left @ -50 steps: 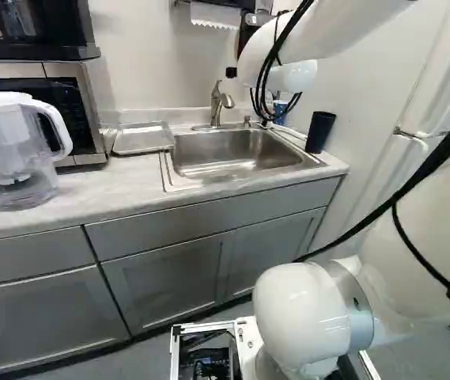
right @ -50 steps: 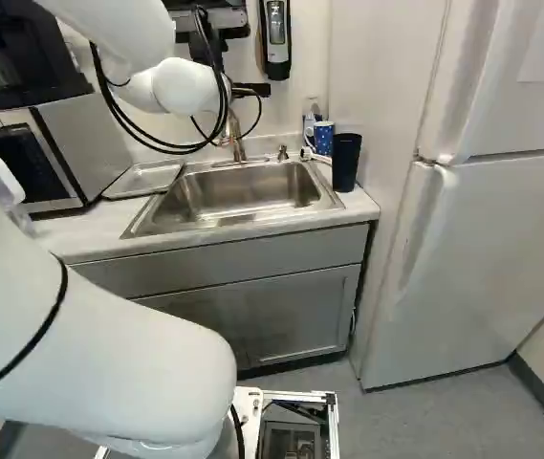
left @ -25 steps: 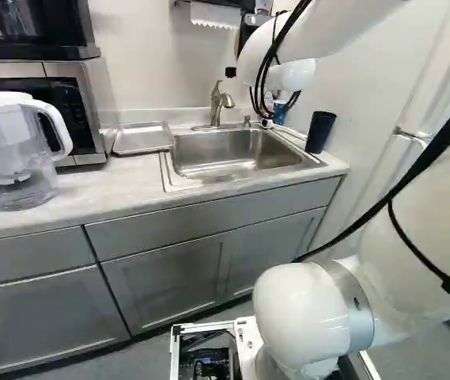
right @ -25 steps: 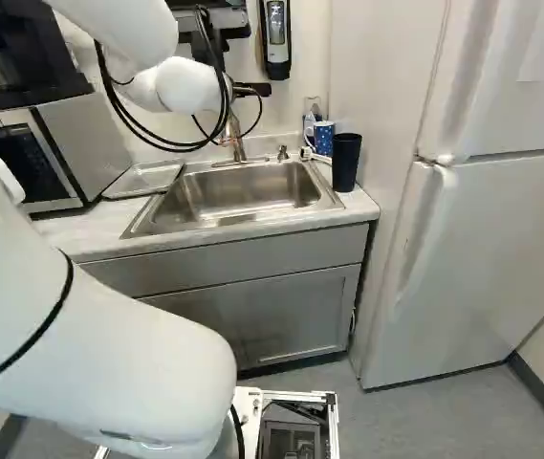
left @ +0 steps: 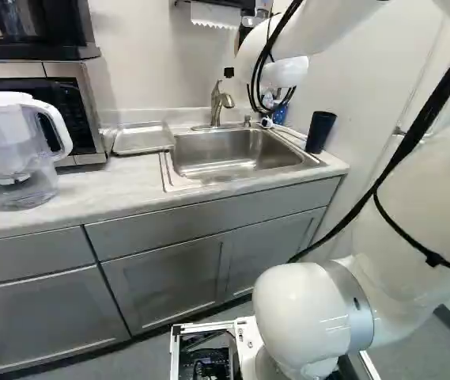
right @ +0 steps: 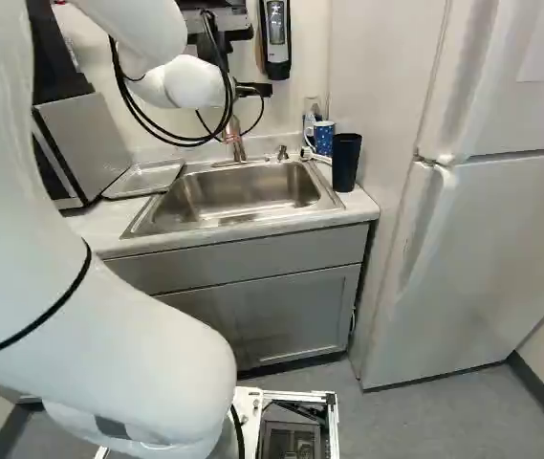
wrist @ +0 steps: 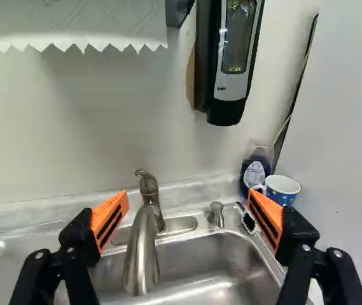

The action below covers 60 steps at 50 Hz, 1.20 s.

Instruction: Rinse the cup and place it in the tray

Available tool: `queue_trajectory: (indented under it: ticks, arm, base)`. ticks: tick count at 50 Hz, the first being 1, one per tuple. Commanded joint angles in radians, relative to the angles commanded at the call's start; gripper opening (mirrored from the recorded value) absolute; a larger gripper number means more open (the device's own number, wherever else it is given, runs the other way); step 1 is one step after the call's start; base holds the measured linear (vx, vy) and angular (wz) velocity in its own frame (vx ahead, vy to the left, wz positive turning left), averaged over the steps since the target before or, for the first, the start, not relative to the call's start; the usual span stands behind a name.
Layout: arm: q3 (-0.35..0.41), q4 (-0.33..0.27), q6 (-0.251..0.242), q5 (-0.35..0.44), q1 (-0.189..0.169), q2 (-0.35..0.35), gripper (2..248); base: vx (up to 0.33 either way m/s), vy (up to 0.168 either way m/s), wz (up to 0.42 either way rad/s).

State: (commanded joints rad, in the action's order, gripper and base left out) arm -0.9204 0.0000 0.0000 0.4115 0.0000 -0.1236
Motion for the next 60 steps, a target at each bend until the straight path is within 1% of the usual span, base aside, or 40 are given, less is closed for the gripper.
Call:
queue_trajectory:
  ticks: [9,44,60]
  arm:
    - [-0.030,0.000,0.000,-0.011,0.000,0.031,247]
    - [-0.137,0.000,0.000,-0.108,0.000,0.141,247]
    - [-0.189,0.000,0.000,-0.140,0.000,0.192,247]
  base:
    - [0.000,0.000,0.000]
    - [0.000,0.000,0.000]
    - [0.000,0.000,0.000]
